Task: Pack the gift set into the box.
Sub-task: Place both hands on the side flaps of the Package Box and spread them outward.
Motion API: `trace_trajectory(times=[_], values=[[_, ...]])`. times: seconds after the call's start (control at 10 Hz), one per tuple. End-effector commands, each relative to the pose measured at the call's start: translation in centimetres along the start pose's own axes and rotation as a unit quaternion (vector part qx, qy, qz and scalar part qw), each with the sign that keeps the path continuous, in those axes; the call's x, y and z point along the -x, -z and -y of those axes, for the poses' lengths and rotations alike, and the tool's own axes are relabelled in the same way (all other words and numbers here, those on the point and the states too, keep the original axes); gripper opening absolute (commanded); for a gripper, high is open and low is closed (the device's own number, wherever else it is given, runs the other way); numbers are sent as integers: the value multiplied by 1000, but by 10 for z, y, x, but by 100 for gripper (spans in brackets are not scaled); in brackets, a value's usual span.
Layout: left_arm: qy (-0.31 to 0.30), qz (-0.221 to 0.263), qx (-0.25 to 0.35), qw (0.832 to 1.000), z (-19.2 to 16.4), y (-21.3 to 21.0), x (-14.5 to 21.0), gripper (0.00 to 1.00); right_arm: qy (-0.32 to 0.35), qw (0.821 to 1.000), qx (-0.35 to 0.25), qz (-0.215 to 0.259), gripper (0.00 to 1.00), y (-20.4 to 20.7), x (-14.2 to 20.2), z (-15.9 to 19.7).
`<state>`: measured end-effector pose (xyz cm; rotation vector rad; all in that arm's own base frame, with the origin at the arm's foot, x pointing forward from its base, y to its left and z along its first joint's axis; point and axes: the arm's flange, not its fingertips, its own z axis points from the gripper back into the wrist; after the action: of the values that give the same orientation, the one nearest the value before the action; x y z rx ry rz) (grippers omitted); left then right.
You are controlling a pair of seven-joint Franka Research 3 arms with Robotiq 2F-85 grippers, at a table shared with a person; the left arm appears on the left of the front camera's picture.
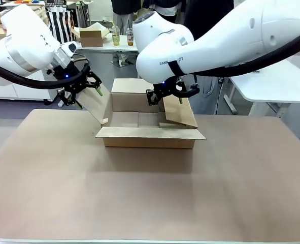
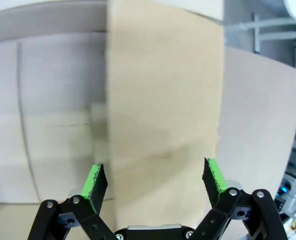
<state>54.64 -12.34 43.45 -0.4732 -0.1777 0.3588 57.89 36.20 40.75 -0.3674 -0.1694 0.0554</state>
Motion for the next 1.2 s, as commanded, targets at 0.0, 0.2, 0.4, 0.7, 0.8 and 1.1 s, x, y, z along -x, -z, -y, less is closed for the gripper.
trace_trajectory(times=[0.0,0.2,0.4,0.7,0.8,1.1], values=[[-4,0,-8,1000,1,0,1,100,4,1000,31,-4,100,-5,2,26],[-4,0,-8,1000,1,0,1,100,42,999,4,16,100,-26,8,66],[-4,0,-8,1000,1,0,1,100,69,997,-38,20,100,-35,8,99],[-4,0,-8,1000,1,0,1,100,80,988,-131,-1,100,-20,17,144],[-4,0,-8,1000,1,0,1,100,94,983,-155,-4,100,-14,24,160],[-4,0,-8,1000,1,0,1,100,142,972,-187,-6,100,7,46,202]])
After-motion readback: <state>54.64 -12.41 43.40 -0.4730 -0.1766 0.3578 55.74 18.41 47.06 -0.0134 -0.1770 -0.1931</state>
